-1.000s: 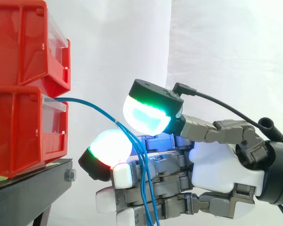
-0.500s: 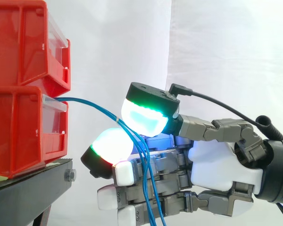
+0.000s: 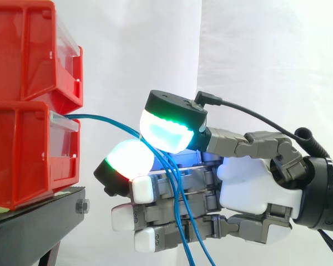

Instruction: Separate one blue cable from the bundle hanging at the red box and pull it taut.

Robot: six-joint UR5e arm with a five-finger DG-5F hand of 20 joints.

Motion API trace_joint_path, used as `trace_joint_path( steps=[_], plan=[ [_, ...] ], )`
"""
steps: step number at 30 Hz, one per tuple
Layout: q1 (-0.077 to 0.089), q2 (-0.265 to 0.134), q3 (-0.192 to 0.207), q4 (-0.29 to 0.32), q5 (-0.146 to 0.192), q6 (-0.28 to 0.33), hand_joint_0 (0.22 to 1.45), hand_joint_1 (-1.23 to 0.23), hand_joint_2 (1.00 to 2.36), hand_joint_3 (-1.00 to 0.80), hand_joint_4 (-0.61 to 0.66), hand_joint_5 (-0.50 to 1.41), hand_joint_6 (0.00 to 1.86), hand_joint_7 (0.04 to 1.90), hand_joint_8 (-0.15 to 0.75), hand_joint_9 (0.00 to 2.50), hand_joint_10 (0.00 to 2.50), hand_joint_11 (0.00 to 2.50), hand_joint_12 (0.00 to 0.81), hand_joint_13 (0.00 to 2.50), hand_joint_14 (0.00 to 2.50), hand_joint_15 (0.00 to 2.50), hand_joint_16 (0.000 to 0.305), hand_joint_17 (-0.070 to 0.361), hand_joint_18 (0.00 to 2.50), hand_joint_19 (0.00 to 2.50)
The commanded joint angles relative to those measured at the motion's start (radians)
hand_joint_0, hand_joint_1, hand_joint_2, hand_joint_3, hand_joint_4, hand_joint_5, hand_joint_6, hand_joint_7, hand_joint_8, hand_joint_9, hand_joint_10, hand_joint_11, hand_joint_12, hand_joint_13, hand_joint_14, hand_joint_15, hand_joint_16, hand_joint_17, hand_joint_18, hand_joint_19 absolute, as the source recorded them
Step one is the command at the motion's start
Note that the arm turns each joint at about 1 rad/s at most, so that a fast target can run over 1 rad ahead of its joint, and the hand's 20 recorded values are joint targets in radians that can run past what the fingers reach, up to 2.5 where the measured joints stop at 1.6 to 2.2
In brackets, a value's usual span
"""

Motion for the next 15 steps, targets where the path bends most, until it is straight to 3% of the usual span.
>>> trace_joint_path(
  steps=[1,11,15],
  plan=[
    [-0.001,0.0,0.002,0.0,0.001,0.0,0.69,-0.62,1.02,-0.24,0.21,-0.11,0.51,1.44,0.348,0.96,0.02,0.51,0.257,0.85,0.01,0.32,0.027,0.06,0.85,0.22],
    [0.006,0.0,0.001,-0.002,0.002,0.0,0.69,-0.72,1.03,-0.18,0.22,-0.17,0.68,1.24,0.358,0.95,0.02,0.58,0.273,0.86,0.01,0.34,0.028,0.062,0.83,0.21],
    [0.006,0.0,0.001,-0.008,0.002,0.003,0.62,-0.66,1.01,-0.41,0.23,-0.18,0.72,1.16,0.356,0.96,0.02,0.59,0.281,0.88,0.01,0.35,0.028,0.064,0.82,0.22]
  ],
)
